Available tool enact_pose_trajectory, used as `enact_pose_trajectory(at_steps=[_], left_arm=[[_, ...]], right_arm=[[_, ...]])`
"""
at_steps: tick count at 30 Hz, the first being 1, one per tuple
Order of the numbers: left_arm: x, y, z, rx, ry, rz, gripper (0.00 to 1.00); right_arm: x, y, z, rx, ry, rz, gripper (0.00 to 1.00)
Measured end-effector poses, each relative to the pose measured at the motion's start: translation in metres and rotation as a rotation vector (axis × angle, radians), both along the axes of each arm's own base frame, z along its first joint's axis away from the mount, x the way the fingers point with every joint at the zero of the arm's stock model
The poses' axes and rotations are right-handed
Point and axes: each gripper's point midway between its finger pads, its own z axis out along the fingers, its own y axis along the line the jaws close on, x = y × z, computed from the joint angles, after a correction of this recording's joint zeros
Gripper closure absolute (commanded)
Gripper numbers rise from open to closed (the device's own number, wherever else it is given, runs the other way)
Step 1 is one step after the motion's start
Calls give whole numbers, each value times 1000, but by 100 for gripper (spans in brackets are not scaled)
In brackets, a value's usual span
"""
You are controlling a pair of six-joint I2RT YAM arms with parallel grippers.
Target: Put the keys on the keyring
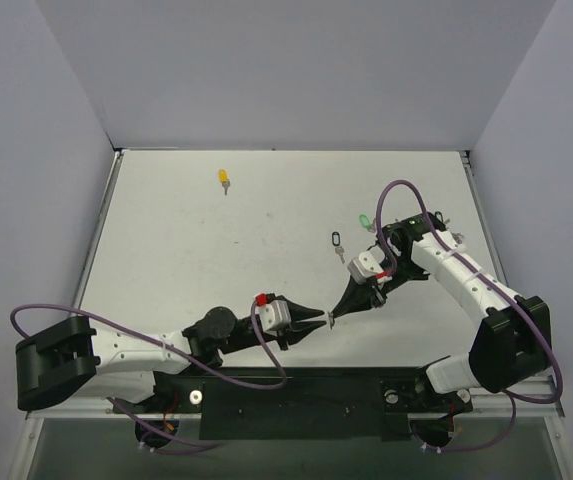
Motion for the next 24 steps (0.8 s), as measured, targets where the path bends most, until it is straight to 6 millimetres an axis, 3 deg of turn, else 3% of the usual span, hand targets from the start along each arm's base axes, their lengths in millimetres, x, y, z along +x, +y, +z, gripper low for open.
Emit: enact_pose_trajectory(at_steps=[15,24], left_arm=[[6,-6,-4,27,-32,33,70],[6,-8,-5,30,-31,33,76]], right_arm=[[0,0,0,3,-4,1,100],[0,0,0,3,-4,1,100]])
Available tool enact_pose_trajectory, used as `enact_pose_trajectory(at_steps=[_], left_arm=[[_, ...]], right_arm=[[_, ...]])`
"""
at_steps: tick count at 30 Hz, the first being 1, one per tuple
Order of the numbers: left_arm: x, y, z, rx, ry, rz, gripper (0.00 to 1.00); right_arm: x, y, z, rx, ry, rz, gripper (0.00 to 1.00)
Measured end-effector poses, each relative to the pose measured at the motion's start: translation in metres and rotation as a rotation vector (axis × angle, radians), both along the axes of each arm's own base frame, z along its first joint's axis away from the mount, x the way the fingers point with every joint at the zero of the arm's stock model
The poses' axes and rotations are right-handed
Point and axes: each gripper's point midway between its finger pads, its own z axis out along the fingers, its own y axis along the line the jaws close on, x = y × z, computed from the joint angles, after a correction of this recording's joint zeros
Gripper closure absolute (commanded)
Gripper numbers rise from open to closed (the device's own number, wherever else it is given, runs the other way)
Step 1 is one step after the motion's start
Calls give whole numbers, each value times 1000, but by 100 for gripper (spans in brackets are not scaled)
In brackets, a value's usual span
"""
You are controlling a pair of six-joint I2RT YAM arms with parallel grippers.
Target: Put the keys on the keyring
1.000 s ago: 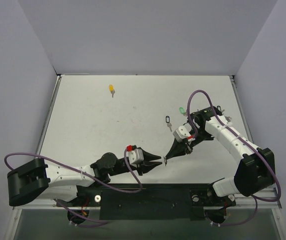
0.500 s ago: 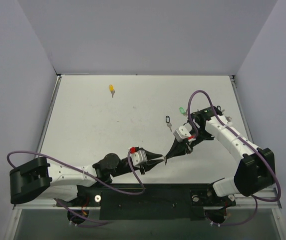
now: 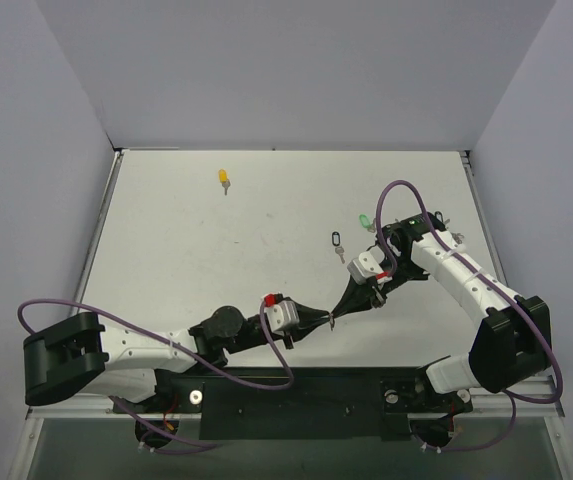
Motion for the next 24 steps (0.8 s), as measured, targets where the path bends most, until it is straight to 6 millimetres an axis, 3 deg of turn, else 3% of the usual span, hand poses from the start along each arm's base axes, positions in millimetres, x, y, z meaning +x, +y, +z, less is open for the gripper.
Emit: enact_pose_trajectory(at_steps=[6,16,18,24], left_arm=[[0,-1,-1,2,1,1,76],[-1,-1,-1,3,3,0,91],[0,-1,-1,3,4,3,99],[3,-2,-1,10,23,19,100]], right_arm=[[0,0,0,0,0,0,100],[0,0,0,1,0,0,100],[0,0,0,1,0,1,100],[0,0,0,1,0,2,100]])
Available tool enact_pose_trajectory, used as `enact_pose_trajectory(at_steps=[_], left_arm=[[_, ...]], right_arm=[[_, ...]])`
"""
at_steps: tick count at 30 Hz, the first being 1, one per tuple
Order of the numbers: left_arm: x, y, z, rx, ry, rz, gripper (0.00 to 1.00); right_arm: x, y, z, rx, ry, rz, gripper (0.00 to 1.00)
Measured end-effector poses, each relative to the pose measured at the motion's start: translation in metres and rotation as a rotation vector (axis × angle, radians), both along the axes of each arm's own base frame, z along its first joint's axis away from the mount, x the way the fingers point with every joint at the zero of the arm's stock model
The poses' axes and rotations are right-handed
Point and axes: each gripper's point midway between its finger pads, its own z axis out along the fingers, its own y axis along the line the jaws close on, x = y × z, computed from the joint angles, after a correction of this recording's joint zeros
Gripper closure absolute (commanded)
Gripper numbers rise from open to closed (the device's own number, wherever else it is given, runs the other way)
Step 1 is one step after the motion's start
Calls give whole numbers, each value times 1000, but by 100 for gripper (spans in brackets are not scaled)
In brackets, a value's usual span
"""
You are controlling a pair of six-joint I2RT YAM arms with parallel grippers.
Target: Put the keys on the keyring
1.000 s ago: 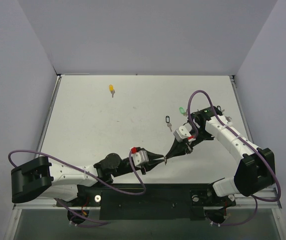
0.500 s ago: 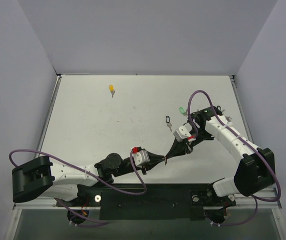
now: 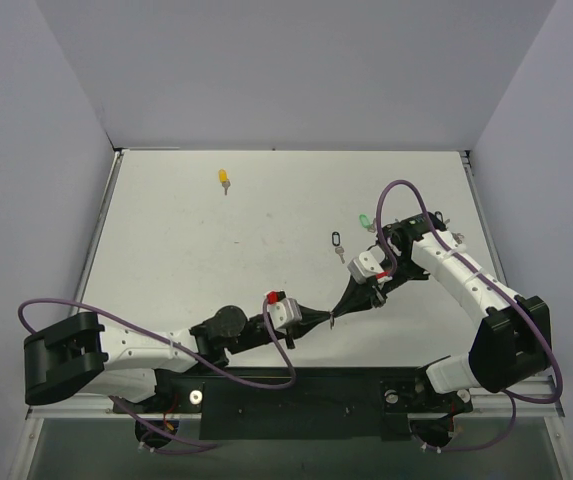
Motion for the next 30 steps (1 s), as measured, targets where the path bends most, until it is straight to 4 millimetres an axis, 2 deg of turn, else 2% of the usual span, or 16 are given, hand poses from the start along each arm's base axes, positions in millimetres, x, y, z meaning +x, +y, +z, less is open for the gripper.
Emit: enact_pose_trajectory(at_steps=[6,11,30], left_arm=[[6,6,-1,15,55,49,100],[8,8,2,55,91,69,100],[7,10,-4,230,178,37,100]], right_arm=[[-1,1,0,3,6,5,77],[-1,2,0,4,7,5,70],[7,3,-2,-33,61,-11,69]])
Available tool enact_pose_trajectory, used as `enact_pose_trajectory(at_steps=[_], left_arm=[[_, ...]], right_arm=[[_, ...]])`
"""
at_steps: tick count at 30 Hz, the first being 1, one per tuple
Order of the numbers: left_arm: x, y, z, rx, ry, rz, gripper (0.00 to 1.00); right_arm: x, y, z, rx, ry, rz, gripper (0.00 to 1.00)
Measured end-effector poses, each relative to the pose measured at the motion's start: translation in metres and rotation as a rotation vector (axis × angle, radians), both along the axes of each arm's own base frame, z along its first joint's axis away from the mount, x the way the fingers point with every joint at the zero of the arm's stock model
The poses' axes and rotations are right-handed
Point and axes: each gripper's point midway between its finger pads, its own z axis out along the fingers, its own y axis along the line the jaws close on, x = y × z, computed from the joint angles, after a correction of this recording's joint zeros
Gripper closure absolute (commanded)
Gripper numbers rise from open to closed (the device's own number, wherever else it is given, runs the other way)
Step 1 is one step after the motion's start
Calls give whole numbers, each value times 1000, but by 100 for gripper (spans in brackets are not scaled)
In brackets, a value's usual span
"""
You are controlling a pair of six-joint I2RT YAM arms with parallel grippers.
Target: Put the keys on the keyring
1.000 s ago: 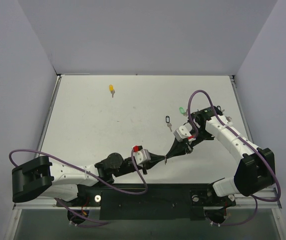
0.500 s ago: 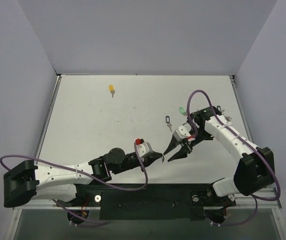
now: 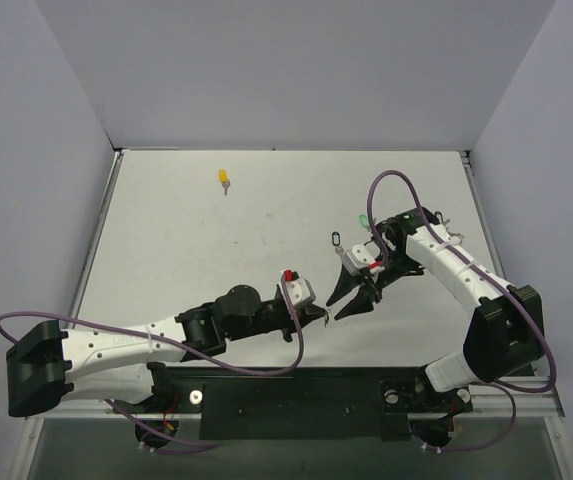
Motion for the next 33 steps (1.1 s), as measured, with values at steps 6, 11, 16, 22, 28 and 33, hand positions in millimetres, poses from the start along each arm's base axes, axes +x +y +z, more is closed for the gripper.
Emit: enact_pose_trajectory(at_steps=[6,11,16,22,28,33], left_arm=[[2,-4,5,31,16,-3,100],[4,-3,0,82,37,3,100],[5,-2,-9,135,62,8,100],[6,-2,-10,158,81,13,100],[5,-3,-11,168,102,10,100],[5,-5,-12,173,121,4,100]], right_arm=[[3,0,-3,-32,30,-5,69],[4,-1,-2,-46,39,-9,70],[2,0,-2,-61,56,-8,71],[-1,0,-3,-77,75,-2,72],[-1,0,-7,-92,93,-1,72],[-2,1,-9,-104,107,1,72]])
